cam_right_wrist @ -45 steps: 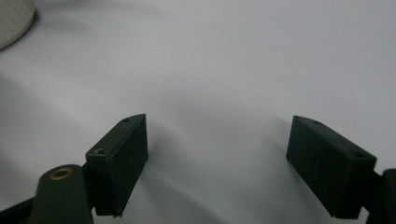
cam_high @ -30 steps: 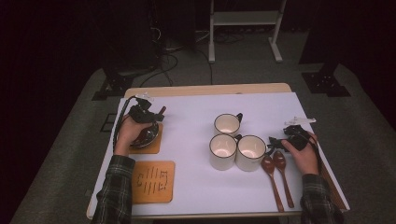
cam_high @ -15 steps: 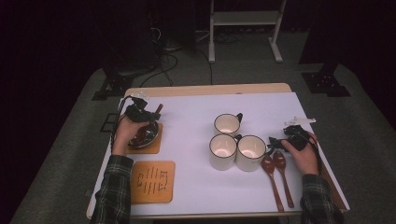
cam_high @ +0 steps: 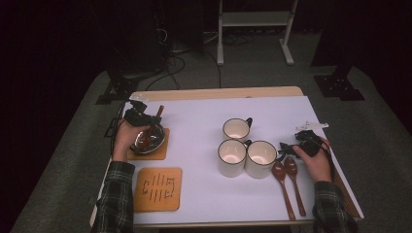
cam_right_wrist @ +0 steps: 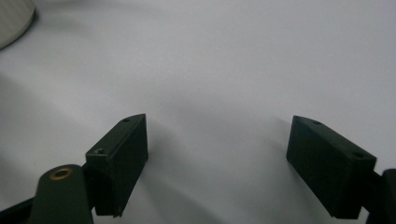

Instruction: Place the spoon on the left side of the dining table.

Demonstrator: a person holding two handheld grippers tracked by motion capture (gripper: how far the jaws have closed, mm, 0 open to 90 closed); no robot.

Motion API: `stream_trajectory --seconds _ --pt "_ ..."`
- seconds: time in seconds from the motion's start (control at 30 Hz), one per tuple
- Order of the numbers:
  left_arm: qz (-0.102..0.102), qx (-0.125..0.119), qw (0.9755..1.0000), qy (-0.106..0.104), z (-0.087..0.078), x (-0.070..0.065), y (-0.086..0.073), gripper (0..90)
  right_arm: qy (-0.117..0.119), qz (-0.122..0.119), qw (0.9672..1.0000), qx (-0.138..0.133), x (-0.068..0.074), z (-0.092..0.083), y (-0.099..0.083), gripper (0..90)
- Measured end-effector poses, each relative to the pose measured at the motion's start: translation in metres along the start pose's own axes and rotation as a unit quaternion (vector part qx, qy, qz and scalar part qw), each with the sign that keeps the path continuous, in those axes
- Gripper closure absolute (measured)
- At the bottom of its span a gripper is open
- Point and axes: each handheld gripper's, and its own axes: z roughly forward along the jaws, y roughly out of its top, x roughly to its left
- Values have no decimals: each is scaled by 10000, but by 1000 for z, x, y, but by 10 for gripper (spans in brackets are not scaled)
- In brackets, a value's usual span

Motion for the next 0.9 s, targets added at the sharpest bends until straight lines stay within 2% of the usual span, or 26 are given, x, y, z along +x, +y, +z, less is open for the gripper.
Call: stream_trajectory --seconds 0.2,0.27,0.37,0.9 --pt "-58 -17 10000 64 -2 3 -2 900 0 0 10000 0 0 0 0 191" --pt "-142 -95 9998 103 -4 4 -2 900 -1 0 10000 -1 0 0 0 191" --pt "-121 -98 9998 122 -5 6 -3 900 -2 -2 10000 -2 0 0 0 191" --pt "-414 -209 9985 300 -17 19 -12 900 0 -1 10000 2 0 0 0 191"
